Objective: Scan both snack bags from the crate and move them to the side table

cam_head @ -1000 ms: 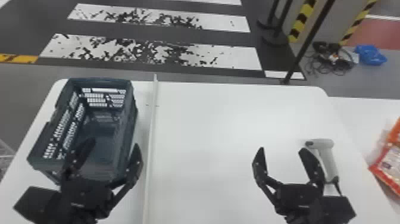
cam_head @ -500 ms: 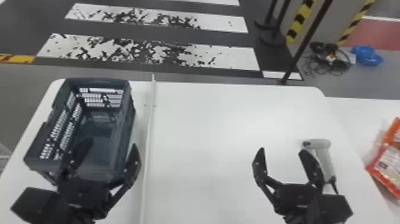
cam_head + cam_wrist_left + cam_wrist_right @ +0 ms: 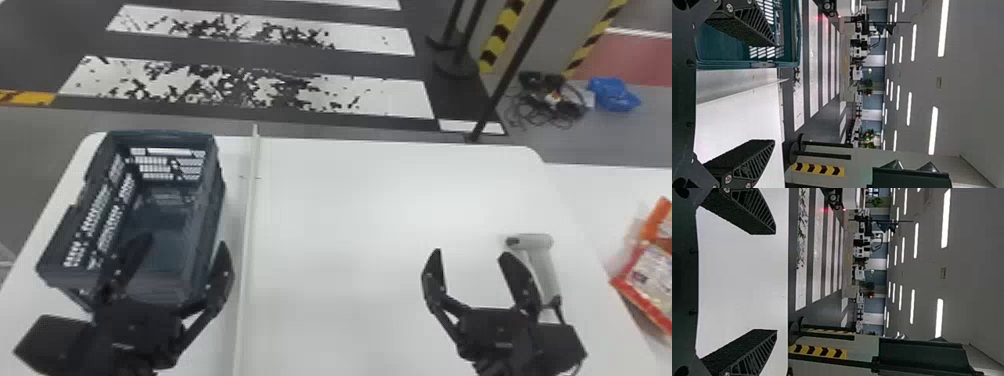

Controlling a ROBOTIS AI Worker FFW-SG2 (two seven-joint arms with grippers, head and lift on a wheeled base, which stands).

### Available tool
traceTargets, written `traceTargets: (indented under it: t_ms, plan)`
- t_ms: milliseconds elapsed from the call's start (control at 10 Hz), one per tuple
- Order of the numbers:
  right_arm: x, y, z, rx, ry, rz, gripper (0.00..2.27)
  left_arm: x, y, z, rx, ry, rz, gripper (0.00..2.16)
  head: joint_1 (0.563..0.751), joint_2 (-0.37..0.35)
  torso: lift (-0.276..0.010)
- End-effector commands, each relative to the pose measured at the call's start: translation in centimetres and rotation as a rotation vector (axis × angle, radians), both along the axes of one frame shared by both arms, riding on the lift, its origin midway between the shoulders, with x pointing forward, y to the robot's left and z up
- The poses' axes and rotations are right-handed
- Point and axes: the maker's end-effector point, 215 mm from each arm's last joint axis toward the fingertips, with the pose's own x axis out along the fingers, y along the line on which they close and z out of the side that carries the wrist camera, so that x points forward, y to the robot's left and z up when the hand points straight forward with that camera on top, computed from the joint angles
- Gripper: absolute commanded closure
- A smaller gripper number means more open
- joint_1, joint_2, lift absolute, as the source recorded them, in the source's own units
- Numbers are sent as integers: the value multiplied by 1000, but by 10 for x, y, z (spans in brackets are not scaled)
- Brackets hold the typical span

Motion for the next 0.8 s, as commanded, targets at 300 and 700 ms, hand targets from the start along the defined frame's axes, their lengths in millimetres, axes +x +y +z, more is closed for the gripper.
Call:
traceTargets:
  t_ms: [300, 700]
  plan:
    - [0, -1, 4, -1, -9, 0, 29, -1, -2, -1, 1, 4, -4, 124, 695, -121, -75]
    - [-1, -3, 6, -13, -13, -11, 29, -1, -5, -1, -1, 4, -9, 124, 695, -124, -75]
